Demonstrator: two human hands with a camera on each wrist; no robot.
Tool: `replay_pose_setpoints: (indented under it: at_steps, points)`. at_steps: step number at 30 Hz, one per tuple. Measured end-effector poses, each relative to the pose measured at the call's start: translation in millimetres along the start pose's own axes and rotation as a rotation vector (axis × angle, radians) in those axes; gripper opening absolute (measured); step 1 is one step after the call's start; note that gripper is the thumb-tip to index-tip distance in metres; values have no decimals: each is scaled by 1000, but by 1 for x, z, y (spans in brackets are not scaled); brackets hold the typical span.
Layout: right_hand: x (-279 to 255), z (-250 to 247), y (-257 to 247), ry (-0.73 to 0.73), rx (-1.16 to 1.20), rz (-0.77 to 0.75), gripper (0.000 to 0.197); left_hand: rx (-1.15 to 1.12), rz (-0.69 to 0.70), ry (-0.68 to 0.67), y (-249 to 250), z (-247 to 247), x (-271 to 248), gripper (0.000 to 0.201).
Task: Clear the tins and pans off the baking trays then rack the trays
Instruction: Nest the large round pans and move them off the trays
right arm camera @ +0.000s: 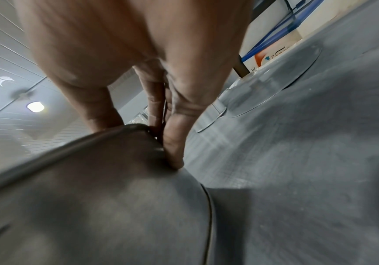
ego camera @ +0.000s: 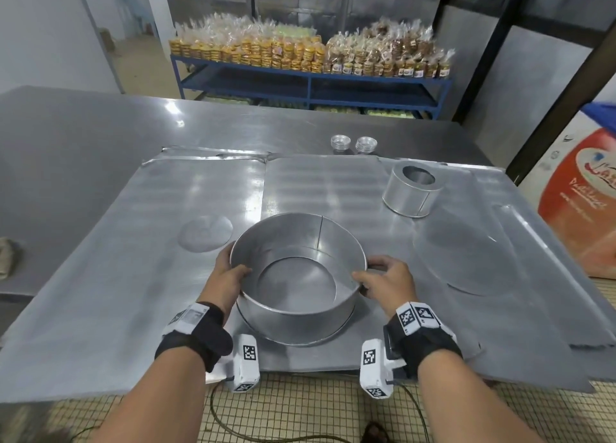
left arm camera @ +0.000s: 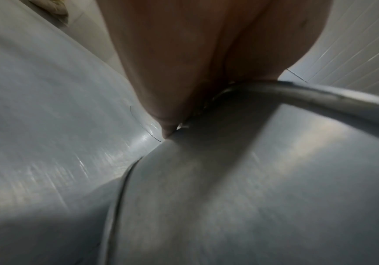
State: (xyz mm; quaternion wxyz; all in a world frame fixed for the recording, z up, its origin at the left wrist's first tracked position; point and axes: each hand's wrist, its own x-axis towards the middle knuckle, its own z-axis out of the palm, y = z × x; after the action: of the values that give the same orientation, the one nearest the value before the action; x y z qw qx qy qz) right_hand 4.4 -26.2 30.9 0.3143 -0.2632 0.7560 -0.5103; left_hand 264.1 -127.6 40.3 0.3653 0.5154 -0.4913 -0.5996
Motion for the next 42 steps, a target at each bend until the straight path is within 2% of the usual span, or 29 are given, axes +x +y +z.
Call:
replay_pose_setpoints:
  at_steps: [2, 5, 7, 13, 16, 18, 22, 27, 32, 38, 40, 42]
  points:
    - [3, -1, 1, -30, 27, 29, 21, 54, 2, 16, 4, 1, -1, 52]
    - [7, -5, -3, -107, 78, 99, 25, 178, 31, 47, 15, 7, -3, 31]
    - [14, -8, -4, -162, 79, 132, 27, 284, 28, 60, 22, 8, 3, 24]
    - [36, -27, -19, -387, 45, 207, 21, 944, -164, 43, 54, 32, 31, 23]
    - [54, -44, -25, -502, -81, 204, 27, 1173, -128, 30, 78, 68, 44, 29]
    - [70, -56, -28, -525, -191, 168, 30, 1245, -75, -17, 93, 100, 51, 30]
    - [107, -92, -29, -461, -412, 83, 36, 1271, 44, -151, 108, 182, 68, 22]
    - [151, -156, -12, -261, -679, 92, 48, 1361, 173, -340, 98, 293, 69, 25]
    - [176, -225, 7, -90, -782, 183, 56, 1375, 122, -473, 61, 374, 76, 37]
    - [201, -282, 36, 11, -791, 305, 67, 1361, -10, -489, 21, 422, 96, 47]
    - [209, -291, 42, 24, -792, 335, 67, 1402, -43, -451, 10, 432, 102, 58]
    - [216, -296, 47, 28, -793, 368, 73, 1499, -37, -393, 2, 442, 108, 78]
